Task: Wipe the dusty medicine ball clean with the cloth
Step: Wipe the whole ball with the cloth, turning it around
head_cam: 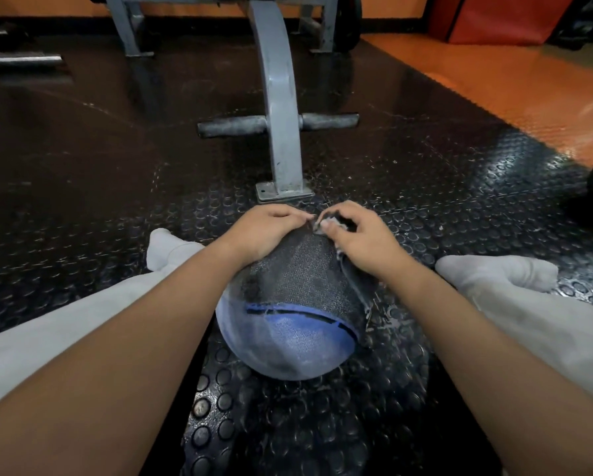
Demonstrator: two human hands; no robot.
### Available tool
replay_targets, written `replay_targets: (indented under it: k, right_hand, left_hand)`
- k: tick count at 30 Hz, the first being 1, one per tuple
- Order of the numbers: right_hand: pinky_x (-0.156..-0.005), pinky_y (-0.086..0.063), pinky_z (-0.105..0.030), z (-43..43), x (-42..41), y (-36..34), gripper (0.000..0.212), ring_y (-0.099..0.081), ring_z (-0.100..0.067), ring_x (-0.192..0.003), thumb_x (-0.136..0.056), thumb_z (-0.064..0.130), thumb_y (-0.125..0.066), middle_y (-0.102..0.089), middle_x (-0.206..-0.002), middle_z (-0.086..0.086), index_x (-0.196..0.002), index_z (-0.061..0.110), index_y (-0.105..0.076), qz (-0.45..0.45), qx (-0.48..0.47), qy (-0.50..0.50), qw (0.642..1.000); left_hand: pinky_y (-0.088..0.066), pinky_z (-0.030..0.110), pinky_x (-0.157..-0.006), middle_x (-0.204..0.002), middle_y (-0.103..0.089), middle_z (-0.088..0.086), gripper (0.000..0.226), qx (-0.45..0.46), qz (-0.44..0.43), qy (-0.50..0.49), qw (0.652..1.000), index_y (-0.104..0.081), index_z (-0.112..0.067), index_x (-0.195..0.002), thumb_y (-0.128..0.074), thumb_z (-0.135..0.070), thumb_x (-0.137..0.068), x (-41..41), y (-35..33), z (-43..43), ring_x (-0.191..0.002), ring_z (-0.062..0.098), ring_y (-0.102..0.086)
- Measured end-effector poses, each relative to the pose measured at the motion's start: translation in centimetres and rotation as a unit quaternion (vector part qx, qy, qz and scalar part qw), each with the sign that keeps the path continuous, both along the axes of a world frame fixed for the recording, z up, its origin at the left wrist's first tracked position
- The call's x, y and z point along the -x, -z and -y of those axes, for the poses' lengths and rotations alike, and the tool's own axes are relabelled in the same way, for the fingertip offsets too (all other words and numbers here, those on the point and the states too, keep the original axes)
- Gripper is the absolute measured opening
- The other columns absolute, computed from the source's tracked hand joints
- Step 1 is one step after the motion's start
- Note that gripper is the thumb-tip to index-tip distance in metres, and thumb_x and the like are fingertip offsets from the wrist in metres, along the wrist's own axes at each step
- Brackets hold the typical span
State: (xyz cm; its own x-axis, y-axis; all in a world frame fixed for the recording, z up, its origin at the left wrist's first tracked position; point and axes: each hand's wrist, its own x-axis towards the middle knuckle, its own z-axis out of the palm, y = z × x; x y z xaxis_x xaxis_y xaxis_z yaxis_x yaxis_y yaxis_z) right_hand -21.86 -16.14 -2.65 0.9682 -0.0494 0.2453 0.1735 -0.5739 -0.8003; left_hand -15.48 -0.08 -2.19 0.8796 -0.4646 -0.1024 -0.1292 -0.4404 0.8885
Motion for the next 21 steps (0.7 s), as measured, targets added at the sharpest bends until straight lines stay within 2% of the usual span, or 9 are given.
replay_targets:
  k: [2, 5, 7, 8, 12, 14, 17, 19, 21]
  right_hand:
    - [-0.08, -0.037, -0.023, -1.2, 0.8, -0.1, 0.009, -0.053, -0.012, -0.089, -0.09, 0.013, -0.062, -0.055, -0.09, 0.006, -0.094, 0.015, -0.07, 0.013, 0.032, 0.007, 0.999]
    - [-0.082, -0.041, -0.027, -4.3, 3.8, -0.6, 0.013, -0.054, -0.017, -0.088, -0.08, 0.02, -0.065, -0.063, -0.089, 0.002, -0.088, 0.013, -0.074, 0.14, 0.167, -0.094, 0.971]
    - [-0.078, -0.048, -0.033, -4.4, 4.8, -1.2, 0.016, -0.057, -0.018, -0.087, -0.079, 0.023, -0.066, -0.064, -0.091, 0.003, -0.09, 0.015, -0.074, 0.142, 0.218, -0.153, 0.953]
    - [-0.078, -0.049, -0.033, -3.9, 4.6, -1.7, 0.017, -0.058, -0.017, -0.089, -0.081, 0.026, -0.065, -0.063, -0.093, 0.005, -0.092, 0.016, -0.074, 0.122, 0.226, -0.151, 0.955]
    - [-0.075, -0.042, -0.027, -1.2, 1.5, -1.7, 0.019, -0.059, -0.019, -0.092, -0.088, 0.029, -0.065, -0.05, -0.084, 0.013, -0.098, 0.013, -0.071, 0.042, 0.161, 0.025, 0.986]
    - [-0.073, -0.042, -0.027, -2.1, 1.4, -1.3, 0.018, -0.059, -0.021, -0.09, -0.088, 0.028, -0.064, -0.051, -0.086, 0.009, -0.097, 0.014, -0.071, 0.045, 0.152, 0.058, 0.986]
    - [-0.066, -0.05, -0.033, -5.8, 4.0, -1.4, 0.016, -0.061, -0.023, -0.08, -0.084, 0.025, -0.062, -0.061, -0.095, 0.001, -0.093, 0.019, -0.074, 0.115, 0.242, -0.049, 0.962]
    - [-0.054, -0.046, -0.03, -6.8, 5.3, -1.7, 0.02, -0.06, -0.022, -0.067, -0.077, 0.025, -0.059, -0.061, -0.089, 0.002, -0.088, 0.018, -0.074, 0.13, 0.286, -0.119, 0.942]
    - [-0.05, -0.042, -0.027, -6.3, 5.4, -1.9, 0.022, -0.057, -0.019, -0.062, -0.073, 0.025, -0.058, -0.061, -0.086, 0.004, -0.086, 0.017, -0.074, 0.134, 0.29, -0.155, 0.935]
  left_hand:
    - [-0.045, 0.007, -0.074, -0.094, -0.069, -0.017, 0.02, 0.003, 0.007, -0.002, 1.0, -0.072, -0.033, -0.087, -0.058, -0.022, -0.096, 0.0, -0.1, -0.2, -0.084, -0.006, -0.059]
    - [-0.04, -0.001, -0.073, -0.096, -0.069, -0.017, 0.019, 0.015, 0.014, 0.009, 1.0, -0.072, -0.027, -0.097, -0.056, -0.017, -0.097, 0.0, 0.0, -1.0, -0.083, -0.013, -0.058]
    - [-0.041, 0.001, -0.075, -0.099, -0.068, -0.019, 0.021, 0.008, 0.007, 0.024, 1.0, -0.072, -0.03, -0.098, -0.054, -0.019, -0.098, 0.2, -0.1, -1.2, -0.09, -0.008, -0.06]
    - [-0.042, 0.001, -0.076, -0.1, -0.068, -0.019, 0.021, 0.009, 0.007, 0.029, 1.0, -0.072, -0.031, -0.097, -0.054, -0.02, -0.098, 0.5, -0.2, -1.2, -0.092, -0.006, -0.06]
    - [-0.04, 0.001, -0.069, -0.091, -0.064, -0.023, 0.026, 0.006, 0.029, 0.005, 1.0, -0.068, -0.038, -0.081, -0.055, -0.023, -0.098, 0.7, -0.1, -0.3, -0.083, -0.008, -0.056]
    - [-0.041, 0.007, -0.071, -0.087, -0.064, -0.021, 0.029, 0.012, 0.033, -0.017, 0.999, -0.067, -0.037, -0.076, -0.056, -0.02, -0.097, 0.5, 0.0, -0.1, -0.082, -0.004, -0.056]
    - [-0.044, 0.01, -0.069, -0.088, -0.067, -0.015, 0.024, 0.039, 0.003, -0.02, 0.999, -0.071, -0.025, -0.087, -0.053, -0.013, -0.098, 0.2, 0.0, -0.8, -0.077, -0.002, -0.058]
    - [-0.044, 0.004, -0.066, -0.095, -0.066, -0.018, 0.021, 0.023, -0.008, 0.001, 1.0, -0.071, -0.021, -0.098, -0.051, -0.015, -0.1, 0.3, -0.1, -1.3, -0.076, -0.009, -0.056]
    - [-0.042, 0.0, -0.07, -0.1, -0.066, -0.02, 0.022, 0.026, -0.007, 0.016, 1.0, -0.071, -0.025, -0.096, -0.051, -0.017, -0.101, 0.7, 0.0, -1.5, -0.083, -0.013, -0.057]
